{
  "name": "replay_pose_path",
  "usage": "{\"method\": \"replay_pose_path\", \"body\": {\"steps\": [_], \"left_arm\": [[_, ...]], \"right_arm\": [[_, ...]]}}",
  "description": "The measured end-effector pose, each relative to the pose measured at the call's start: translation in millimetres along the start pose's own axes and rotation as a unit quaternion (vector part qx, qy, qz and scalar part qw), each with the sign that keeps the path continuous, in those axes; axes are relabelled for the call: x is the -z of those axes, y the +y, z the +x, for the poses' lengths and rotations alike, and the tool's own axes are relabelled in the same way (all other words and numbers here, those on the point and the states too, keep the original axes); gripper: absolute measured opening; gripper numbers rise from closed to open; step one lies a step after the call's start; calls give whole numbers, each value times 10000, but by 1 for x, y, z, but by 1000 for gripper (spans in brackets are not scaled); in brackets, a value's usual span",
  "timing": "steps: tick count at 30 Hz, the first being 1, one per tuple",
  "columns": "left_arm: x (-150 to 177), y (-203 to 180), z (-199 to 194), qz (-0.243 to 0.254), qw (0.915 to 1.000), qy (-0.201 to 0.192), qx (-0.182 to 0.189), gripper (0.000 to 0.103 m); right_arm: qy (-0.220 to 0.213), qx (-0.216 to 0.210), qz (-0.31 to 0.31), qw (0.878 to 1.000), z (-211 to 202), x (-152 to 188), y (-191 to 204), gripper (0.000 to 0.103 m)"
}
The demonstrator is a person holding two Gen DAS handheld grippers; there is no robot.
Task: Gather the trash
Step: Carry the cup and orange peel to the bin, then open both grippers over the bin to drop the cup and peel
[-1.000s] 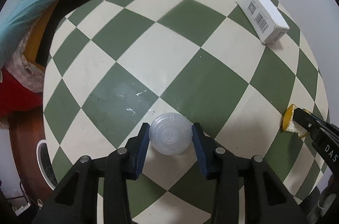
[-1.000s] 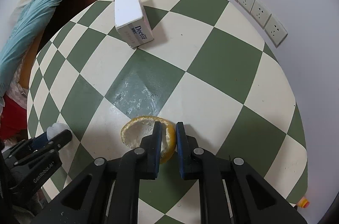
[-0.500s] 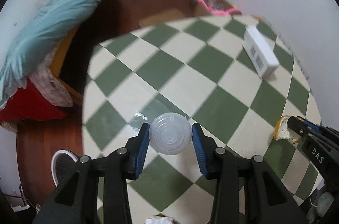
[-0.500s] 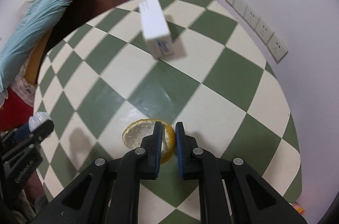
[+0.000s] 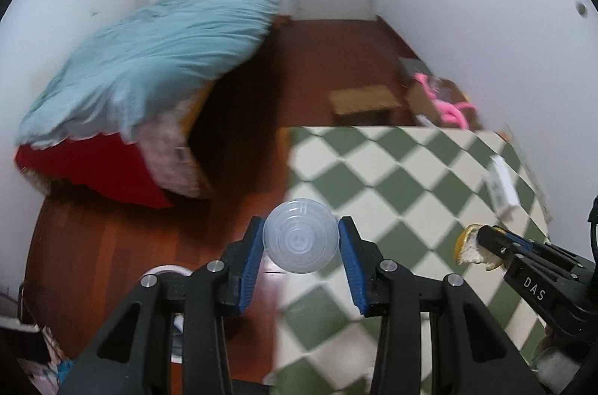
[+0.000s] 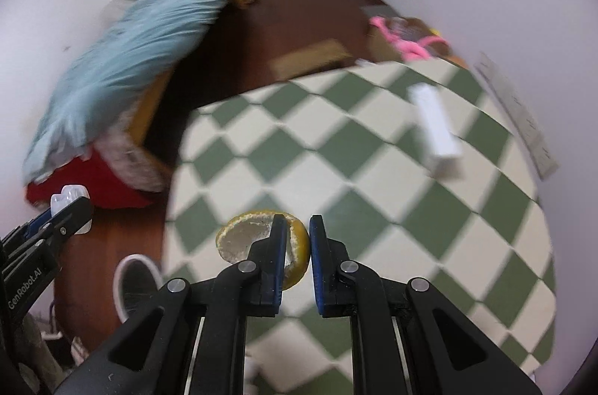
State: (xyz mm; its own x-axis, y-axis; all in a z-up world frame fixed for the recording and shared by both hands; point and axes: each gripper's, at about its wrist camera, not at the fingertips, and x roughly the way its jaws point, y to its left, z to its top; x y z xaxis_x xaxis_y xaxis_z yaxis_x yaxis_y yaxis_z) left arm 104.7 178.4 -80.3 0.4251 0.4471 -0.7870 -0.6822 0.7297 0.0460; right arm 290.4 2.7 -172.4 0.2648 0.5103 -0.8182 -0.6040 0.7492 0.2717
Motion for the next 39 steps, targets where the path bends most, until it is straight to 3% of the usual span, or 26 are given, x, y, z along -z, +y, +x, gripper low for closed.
{"method": "replay_pose_path", "body": {"steps": [5, 12, 18, 26, 27, 29, 31, 33, 35, 38, 39], "left_arm": [[12, 85, -6, -413, 9981, 61, -443, 37], [64, 203, 31, -1182, 9867, 708, -865, 37], [122, 291, 90, -2069, 9633, 1551, -716, 37], [166, 331, 156, -2691, 9335, 2351, -297, 38], [169, 335, 159, -2761, 9298, 2412, -316, 41], [173, 343, 161, -2895, 9247, 2453, -307, 57], [178, 353, 159, -2999, 9218, 2414, -448, 84], [184, 358, 156, -2958, 9213, 2434, -665, 91], [190, 361, 154, -2895, 9199, 2491, -890, 95], [202, 359, 150, -2810, 9177, 2529, -1222, 98], [206, 359, 149, -2769, 9175, 2535, -1315, 98]], "right_arm": [[178, -574, -539, 9967, 21, 3, 100, 13], [973, -1073, -1116, 9831, 96, 48, 232, 13], [1938, -1055, -1441, 9646, 185, 101, 307, 13], [2791, -794, -1798, 9399, 277, 156, 364, 13], [2871, -769, -1842, 9369, 286, 161, 369, 13], [3009, -697, -1916, 9316, 304, 169, 379, 14], [3214, -569, -2033, 9231, 324, 179, 385, 21], [3271, -484, -2101, 9201, 331, 183, 382, 67], [3304, -536, -2122, 9181, 335, 187, 381, 86], [3303, -364, -2299, 9147, 333, 191, 378, 101], [3287, -302, -2353, 9141, 332, 193, 377, 101]]}}
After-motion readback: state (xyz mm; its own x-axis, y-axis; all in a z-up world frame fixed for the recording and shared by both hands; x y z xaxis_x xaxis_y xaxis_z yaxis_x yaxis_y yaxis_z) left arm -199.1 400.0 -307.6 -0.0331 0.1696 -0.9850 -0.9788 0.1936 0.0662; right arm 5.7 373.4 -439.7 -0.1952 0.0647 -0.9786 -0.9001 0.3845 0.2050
